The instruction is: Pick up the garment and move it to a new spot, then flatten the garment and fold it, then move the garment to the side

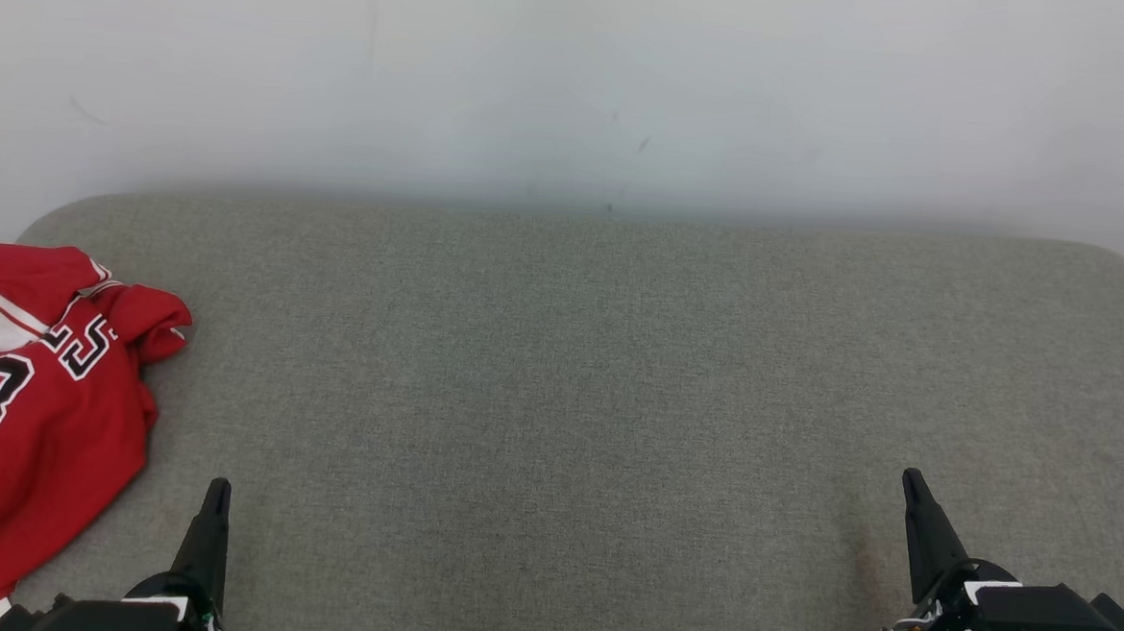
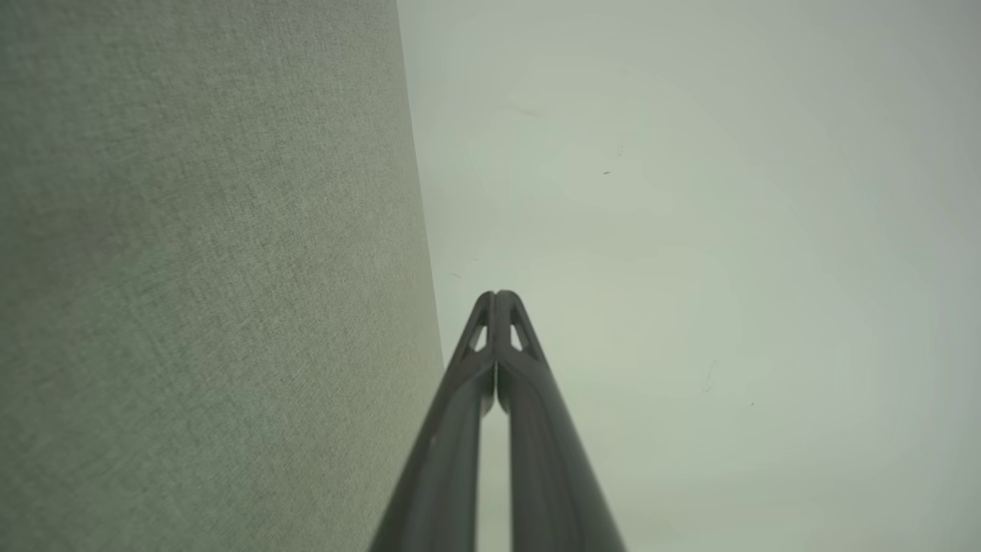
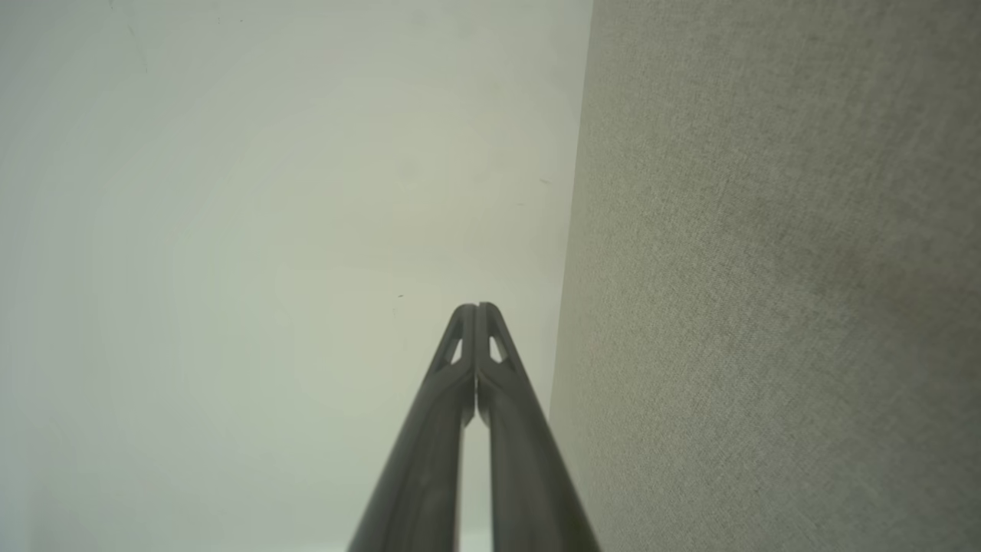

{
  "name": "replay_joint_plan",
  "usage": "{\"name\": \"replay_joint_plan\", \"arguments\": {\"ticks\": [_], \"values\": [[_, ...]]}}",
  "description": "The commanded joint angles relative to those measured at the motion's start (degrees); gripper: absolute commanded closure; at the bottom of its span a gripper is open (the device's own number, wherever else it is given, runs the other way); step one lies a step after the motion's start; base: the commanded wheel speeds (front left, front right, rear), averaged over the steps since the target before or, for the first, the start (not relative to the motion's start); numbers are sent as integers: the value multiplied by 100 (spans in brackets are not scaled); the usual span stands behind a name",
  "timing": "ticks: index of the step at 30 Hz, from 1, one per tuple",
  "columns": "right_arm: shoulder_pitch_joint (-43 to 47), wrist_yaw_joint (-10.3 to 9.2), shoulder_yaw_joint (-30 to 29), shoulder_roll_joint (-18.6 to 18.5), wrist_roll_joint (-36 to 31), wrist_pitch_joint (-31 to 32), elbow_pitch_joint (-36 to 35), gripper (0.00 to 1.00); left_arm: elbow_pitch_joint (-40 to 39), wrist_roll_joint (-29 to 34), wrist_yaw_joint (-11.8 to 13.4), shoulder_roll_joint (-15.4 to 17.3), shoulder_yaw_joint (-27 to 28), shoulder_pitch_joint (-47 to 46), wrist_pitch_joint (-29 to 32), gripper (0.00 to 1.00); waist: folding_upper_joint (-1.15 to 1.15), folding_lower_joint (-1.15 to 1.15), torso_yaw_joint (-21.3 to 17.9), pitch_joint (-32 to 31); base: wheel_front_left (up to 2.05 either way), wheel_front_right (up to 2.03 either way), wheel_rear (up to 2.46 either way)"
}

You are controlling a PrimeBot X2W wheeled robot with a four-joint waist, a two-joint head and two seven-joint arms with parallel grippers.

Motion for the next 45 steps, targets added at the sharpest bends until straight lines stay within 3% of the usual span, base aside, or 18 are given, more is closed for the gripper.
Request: {"name": "replay_joint_plan", "arguments": {"ticks": [1, 22, 23, 35, 45], "values": [[-44, -12, 0, 6, 7, 15, -4, 100, -15, -27, -17, 24, 19, -52, -3, 100, 0, 0, 0, 0, 0, 0, 0], [-44, -12, 0, 6, 7, 15, -4, 100, -15, -27, -17, 24, 21, -52, -4, 100, 0, 0, 0, 0, 0, 0, 0], [20, 0, 2, 3, -1, -2, 19, 0, 16, 0, 0, -4, -1, 8, -1, 0, 0, 0, 0, 0, 0, 0, 0], [115, -1, 265, -88, -300, -282, 71, 0, 98, 257, 1, 10, -129, 151, -283, 0, 0, 0, -1, 13, 0, 0, 0], [116, -2, 376, -128, -1132, -546, 73, 0, 72, 1050, -1, 27, -160, 191, -547, 0, 0, 0, -7, 31, 0, 0, 0]]}}
